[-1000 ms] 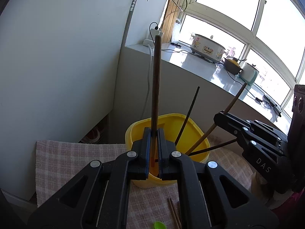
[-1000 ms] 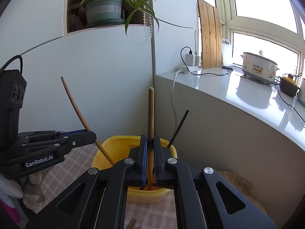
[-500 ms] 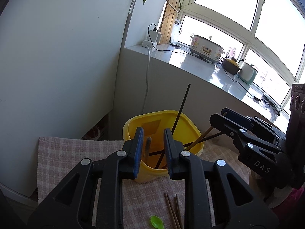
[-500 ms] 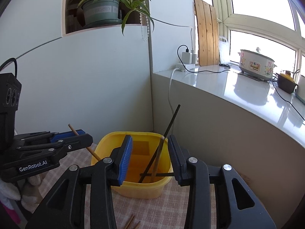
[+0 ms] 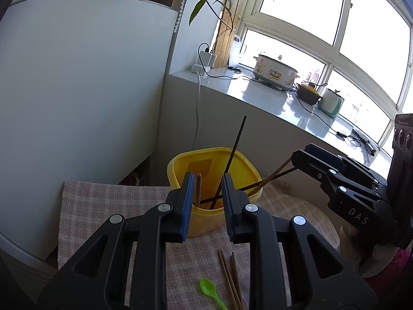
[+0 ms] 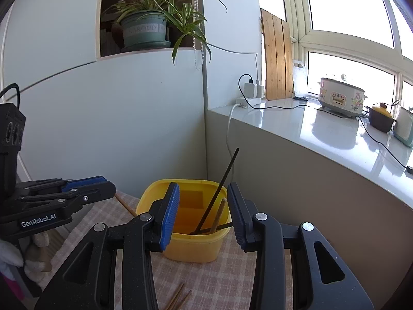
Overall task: Organize utensils
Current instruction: 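Move the left tool to the green spoon while the right tool approaches the wooden chopsticks, then close the left tool on the green spoon while the right tool grasps a wooden chopstick, then lift the green spoon with the left tool while the right tool carries its chopstick over the container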
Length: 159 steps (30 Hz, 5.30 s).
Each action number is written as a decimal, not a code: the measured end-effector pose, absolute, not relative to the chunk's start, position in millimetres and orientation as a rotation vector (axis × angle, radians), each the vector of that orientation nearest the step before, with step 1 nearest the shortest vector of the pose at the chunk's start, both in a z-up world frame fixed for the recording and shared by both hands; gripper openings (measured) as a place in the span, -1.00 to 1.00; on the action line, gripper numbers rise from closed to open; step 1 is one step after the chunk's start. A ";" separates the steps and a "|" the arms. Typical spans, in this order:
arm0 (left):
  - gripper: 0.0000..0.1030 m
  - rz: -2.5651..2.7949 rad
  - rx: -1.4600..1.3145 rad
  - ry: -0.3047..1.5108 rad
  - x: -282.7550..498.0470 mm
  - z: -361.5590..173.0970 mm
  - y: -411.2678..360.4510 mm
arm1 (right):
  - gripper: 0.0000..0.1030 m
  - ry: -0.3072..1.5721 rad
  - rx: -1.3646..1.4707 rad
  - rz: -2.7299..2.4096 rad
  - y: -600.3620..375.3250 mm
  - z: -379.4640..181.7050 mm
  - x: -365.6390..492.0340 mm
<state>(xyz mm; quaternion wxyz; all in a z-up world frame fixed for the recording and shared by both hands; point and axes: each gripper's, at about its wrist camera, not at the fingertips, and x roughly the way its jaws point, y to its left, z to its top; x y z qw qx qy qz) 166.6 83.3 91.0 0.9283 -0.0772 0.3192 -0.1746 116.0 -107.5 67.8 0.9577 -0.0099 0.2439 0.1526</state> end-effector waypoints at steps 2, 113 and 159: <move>-0.61 -0.360 -0.154 0.647 158.4 91.9 83.8 | -0.30 0.487 -0.021 0.304 -110.0 69.8 109.2; -0.89 -0.447 -0.255 1.155 128.1 -96.5 62.6 | -0.88 1.205 0.393 0.446 -130.6 -129.2 127.7; -0.89 -0.495 -0.328 0.610 165.0 75.3 59.5 | -0.93 0.498 0.086 0.491 -132.8 62.2 58.4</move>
